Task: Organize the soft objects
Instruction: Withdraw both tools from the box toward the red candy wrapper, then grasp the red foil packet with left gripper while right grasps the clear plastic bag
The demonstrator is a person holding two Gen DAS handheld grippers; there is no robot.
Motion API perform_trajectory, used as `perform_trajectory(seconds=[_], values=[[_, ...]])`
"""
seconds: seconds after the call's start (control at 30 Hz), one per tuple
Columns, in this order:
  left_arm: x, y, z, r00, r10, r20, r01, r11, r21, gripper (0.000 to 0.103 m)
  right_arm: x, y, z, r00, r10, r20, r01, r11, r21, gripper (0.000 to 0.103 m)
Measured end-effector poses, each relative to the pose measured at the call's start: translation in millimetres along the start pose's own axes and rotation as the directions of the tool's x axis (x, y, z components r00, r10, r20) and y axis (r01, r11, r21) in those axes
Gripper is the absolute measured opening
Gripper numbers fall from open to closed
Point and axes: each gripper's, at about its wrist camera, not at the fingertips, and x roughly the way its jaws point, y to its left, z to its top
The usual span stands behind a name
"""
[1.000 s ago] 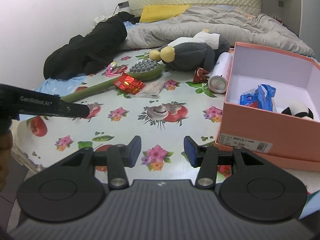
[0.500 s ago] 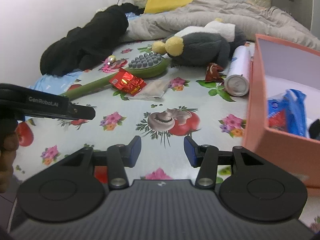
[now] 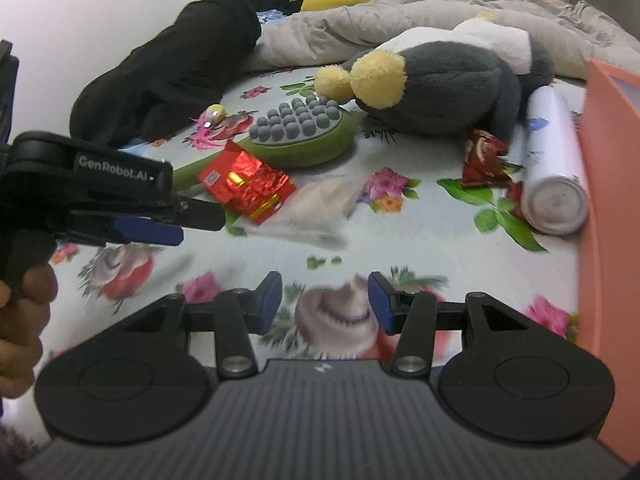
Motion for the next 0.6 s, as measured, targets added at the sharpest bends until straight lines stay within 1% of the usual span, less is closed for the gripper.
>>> perform_trajectory(seconds=[0.03, 0.07, 0.1, 0.13, 0.17, 0.2, 0.27, 0.37, 0.5, 0.6], values=[[6.7, 2.9, 4.8, 1.0, -0.006, -0.002, 0.006, 1.0, -0.029, 0.056, 6.4, -1.0, 3.3, 1.0, 0.0, 0.003, 0.0, 1.0, 0.001, 0.061], [13.2, 6.1, 9.5, 1.0, -0.015, -0.002, 0.015, 0.998, -0.059, 0.056, 11.3, -1.7, 6.3, 1.0, 0.003, 0.008, -0.003, 1.0, -0.001, 0.062], [17.9, 8.3, 12.7, 1.0, -0.023, -0.002, 0.023, 0.996, -0.082, 0.058, 16.9, -2.3, 10.0, 1.0, 0.008, 0.012, -0.007, 1.0, -0.005, 0.064], [23.9, 11.4, 16.8, 1.0, -0.031, -0.002, 0.03, 0.994, -0.11, 0.06, 21.3, -2.9, 13.3, 1.0, 0.012, 0.014, -0.012, 1.0, -0.009, 0.07], [28.3, 13.4, 19.8, 0.999, -0.034, -0.003, 0.034, 0.991, -0.128, 0.063, 25.8, -3.7, 16.4, 1.0, 0.016, 0.017, -0.016, 1.0, -0.013, 0.073], [32.8, 15.9, 23.0, 0.999, -0.036, -0.007, 0.035, 0.989, -0.143, 0.064, 30.5, -4.5, 19.1, 1.0, 0.017, 0.023, -0.017, 1.0, -0.017, 0.076], [41.3, 21.8, 28.7, 0.999, -0.045, -0.005, 0.043, 0.985, -0.17, 0.064, 40.5, -6.2, 24.1, 0.999, 0.027, 0.028, -0.026, 0.999, -0.029, 0.077], [49.4, 29.7, 33.4, 0.997, -0.075, 0.011, 0.075, 0.974, -0.213, 0.064, 55.4, -7.5, 29.4, 0.999, 0.042, 0.028, -0.041, 0.998, -0.042, 0.077], [55.8, 33.8, 38.6, 0.996, -0.079, 0.046, 0.087, 0.969, -0.233, 0.064, 70.1, -4.8, 34.8, 0.998, 0.061, 0.033, -0.058, 0.995, -0.077, 0.077], [59.7, 35.2, 41.8, 0.994, -0.097, 0.057, 0.108, 0.962, -0.251, 0.062, 74.4, -1.6, 37.0, 0.996, 0.078, 0.036, -0.074, 0.993, -0.095, 0.078]])
